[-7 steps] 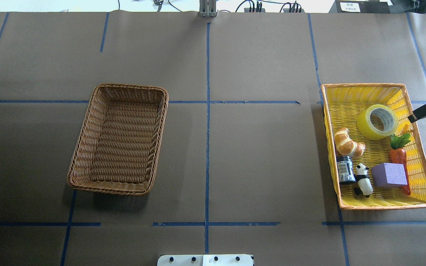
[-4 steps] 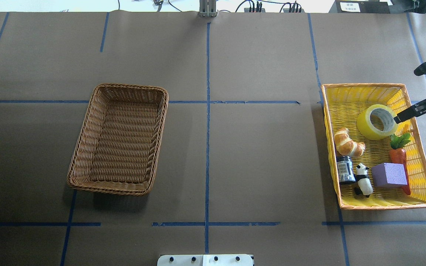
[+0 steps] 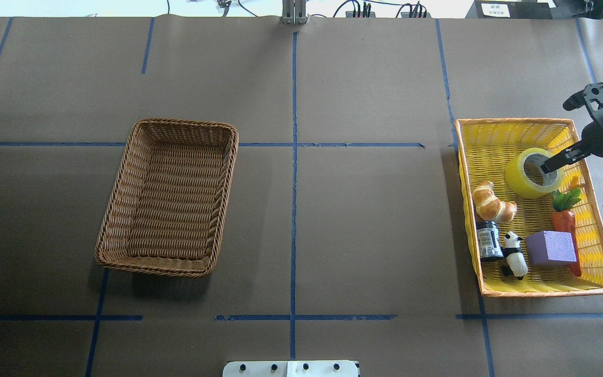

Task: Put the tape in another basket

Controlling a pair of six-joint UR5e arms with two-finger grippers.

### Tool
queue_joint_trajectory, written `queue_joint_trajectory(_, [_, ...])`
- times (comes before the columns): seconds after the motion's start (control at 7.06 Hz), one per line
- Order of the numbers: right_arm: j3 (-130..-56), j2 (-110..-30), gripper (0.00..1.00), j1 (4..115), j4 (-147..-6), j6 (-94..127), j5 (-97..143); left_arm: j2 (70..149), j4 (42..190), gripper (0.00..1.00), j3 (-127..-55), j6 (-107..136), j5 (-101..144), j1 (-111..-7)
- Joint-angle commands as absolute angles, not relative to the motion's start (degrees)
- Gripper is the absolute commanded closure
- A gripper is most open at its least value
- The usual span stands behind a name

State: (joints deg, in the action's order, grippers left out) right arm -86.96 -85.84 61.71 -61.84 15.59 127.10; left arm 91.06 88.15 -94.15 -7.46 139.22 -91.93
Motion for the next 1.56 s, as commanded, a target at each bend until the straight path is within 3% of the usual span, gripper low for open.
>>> queue_joint_trajectory(0.0, [-86.13,-85.25,0.76,60.73,-60.91,15.65,127.0,91.05,88.15,0.0,-94.13,-7.47,139.65,-91.93])
queue_joint_trajectory(0.14, [-86.22,-85.25,1.0,60.73,-60.91,15.56,127.09,91.05,88.15,0.0,-94.13,-7.38,140.79,-91.93])
queue_joint_trajectory(0.57, [-90.06,-83.95,1.0,62.99,-60.99,16.25,130.75,91.05,88.15,0.0,-94.3,-7.38,140.98,-91.93])
queue_joint_trajectory(0.85, [-94.36,-79.73,1.0,64.43,-60.82,35.13,138.33,91.66,88.59,0.0,-95.44,0.45,147.52,-90.63])
queue_joint_trajectory(1.13, [-103.75,-77.09,1.0,60.06,-60.73,58.08,138.25,92.8,99.43,0.0,-99.39,22.46,148.45,-82.66])
queue_joint_trajectory(1.42, [-110.19,-72.36,1.0,55.57,-60.38,75.58,137.46,98.94,117.67,0.0,-99.49,51.37,148.53,-74.74])
